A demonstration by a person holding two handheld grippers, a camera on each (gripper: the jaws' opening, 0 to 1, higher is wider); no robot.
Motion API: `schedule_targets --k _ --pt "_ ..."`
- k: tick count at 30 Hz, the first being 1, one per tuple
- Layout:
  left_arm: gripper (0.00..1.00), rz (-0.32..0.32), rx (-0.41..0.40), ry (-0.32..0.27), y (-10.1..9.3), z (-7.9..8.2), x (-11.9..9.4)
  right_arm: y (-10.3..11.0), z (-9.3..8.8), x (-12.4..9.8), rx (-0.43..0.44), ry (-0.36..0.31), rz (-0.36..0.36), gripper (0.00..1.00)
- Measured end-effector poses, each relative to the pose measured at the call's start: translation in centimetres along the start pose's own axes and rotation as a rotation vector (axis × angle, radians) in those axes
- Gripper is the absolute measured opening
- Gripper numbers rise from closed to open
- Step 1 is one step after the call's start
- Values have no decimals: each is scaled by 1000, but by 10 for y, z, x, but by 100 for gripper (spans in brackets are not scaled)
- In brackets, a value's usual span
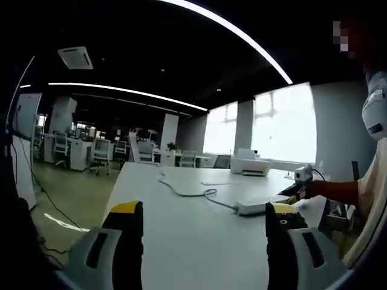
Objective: Pick up the power strip scattered on the table, fix it on the side mounting bracket of the table, and press the switch
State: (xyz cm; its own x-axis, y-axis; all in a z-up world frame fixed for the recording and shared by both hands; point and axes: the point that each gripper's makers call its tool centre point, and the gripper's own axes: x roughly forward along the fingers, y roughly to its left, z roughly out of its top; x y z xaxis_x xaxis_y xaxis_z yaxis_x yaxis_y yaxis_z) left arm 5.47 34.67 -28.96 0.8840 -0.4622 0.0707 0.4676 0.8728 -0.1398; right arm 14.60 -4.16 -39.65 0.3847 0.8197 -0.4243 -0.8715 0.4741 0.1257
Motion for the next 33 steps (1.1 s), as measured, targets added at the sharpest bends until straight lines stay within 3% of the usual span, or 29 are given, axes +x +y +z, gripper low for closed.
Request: schedule_targets --k 10,12,15,22,28,33 --pt "88 -11 -46 -20 -4 4 2 -1 -1 0 136 22 6 50" --pt "86 -11 -59 -20 -5 4 2 -1 -2 1 140 22 0 50" --pt "86 -37 -148 -40 -11 6 5 0 -2 2 155 32 -10 49" --pt "86 -58 -187 -28 -21 2 14 0 -3 1 182 56 -22 49" --pt "85 -112 -207 17 -43 -4 27 0 -3 1 216 55 -26 49" --pt "78 -136 -292 112 -55 -22 36 1 -2 1 249 49 -30 49"
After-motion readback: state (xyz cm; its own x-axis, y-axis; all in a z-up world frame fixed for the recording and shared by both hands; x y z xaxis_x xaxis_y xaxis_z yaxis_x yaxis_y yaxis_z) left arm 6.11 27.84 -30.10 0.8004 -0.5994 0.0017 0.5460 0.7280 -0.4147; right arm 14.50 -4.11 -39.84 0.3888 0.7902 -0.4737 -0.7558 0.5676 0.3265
